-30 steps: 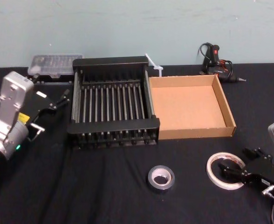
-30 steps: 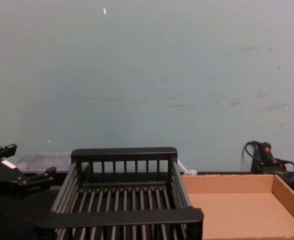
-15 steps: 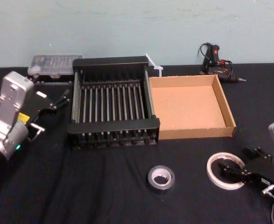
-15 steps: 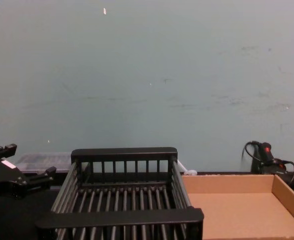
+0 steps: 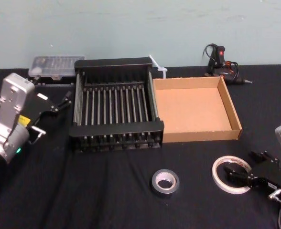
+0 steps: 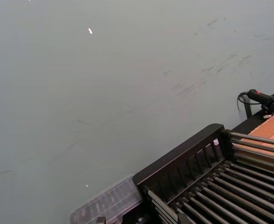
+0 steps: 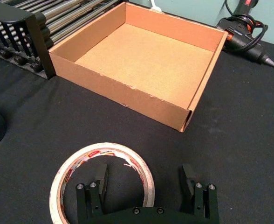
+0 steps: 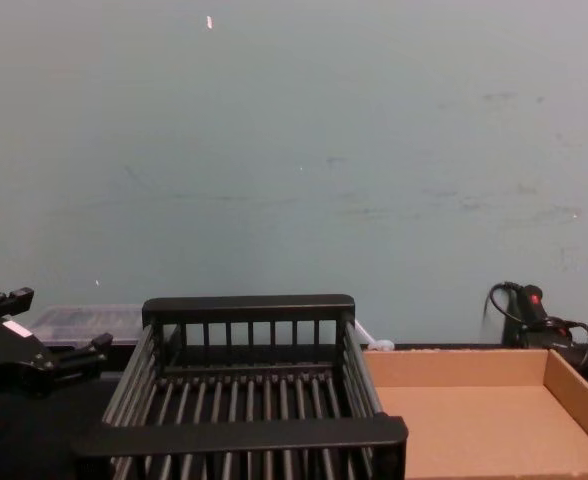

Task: Pick up the white tape and place it into the black box , Pick up the silver tape and place it into the brown box.

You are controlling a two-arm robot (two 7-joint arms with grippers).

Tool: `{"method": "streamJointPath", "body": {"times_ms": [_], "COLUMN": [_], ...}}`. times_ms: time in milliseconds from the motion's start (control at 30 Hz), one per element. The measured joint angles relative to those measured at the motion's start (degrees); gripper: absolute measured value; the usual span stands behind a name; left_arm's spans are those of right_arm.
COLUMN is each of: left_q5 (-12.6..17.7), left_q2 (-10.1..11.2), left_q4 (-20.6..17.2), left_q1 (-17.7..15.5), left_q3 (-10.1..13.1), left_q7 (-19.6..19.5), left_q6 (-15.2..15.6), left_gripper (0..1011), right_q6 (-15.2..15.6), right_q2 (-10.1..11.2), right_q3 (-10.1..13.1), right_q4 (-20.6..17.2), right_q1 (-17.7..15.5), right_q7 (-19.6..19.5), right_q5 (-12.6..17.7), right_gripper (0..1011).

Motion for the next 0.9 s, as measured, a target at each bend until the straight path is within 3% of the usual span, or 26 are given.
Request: {"method": "streamJointPath", "body": {"times_ms": [600, 900], "left_q5": [0.0, 0.0], "left_q2": [0.0, 0.0], "left_q4": [0.0, 0.0], "left_q1": [0.0, 0.0], "left_q3": [0.0, 0.0], "left_q7": [0.0, 0.0], "left_q6": [0.0, 0.0], "left_gripper": [1001, 1001], "right_q6": [-0.1, -0.1], "right_q2": [0.1, 0.1], "right_q3": [-0.1, -0.1], "right_q4": [0.0, 0.0], "right_q1": [0.0, 0.0], "right_q7": [-0.1, -0.1], "right_q5": [0.1, 0.1], "right_gripper": [1002, 811]}}
